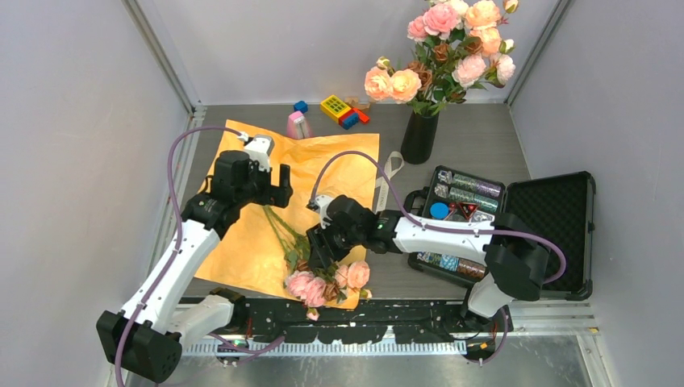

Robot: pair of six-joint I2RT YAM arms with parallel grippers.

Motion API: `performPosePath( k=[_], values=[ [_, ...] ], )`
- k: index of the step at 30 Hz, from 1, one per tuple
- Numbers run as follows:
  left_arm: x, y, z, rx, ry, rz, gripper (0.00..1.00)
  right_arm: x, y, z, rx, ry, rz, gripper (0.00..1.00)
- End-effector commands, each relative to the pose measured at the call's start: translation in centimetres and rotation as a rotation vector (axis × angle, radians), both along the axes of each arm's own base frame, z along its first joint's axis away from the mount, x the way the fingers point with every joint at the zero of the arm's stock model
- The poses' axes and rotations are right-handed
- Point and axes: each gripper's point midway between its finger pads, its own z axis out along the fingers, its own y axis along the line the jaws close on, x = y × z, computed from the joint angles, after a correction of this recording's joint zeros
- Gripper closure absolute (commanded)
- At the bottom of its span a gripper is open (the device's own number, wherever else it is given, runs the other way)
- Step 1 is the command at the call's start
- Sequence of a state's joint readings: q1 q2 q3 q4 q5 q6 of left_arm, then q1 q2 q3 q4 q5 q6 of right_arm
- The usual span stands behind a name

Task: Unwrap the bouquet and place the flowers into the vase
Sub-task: Pick up the fake flower from the wrapping paper.

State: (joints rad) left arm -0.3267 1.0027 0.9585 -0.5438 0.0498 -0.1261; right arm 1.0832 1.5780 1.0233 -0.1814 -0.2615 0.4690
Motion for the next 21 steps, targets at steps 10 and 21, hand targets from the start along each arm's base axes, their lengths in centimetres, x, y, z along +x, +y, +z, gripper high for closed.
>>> performPosePath(
  k=[10,21],
  values=[
    [0.0,-0.2,0.3,-0.012,-0.01,-0.017,0.0,2.9,0.2,0.0,-0.086,-0.166,-0.043,0.43],
    [0.1,-0.3,0.1,-0.008,-0.003,-0.018,0.0,2.6,0.8,-2.3,-0.156,-0.163,-0.012,0.45]
  ],
)
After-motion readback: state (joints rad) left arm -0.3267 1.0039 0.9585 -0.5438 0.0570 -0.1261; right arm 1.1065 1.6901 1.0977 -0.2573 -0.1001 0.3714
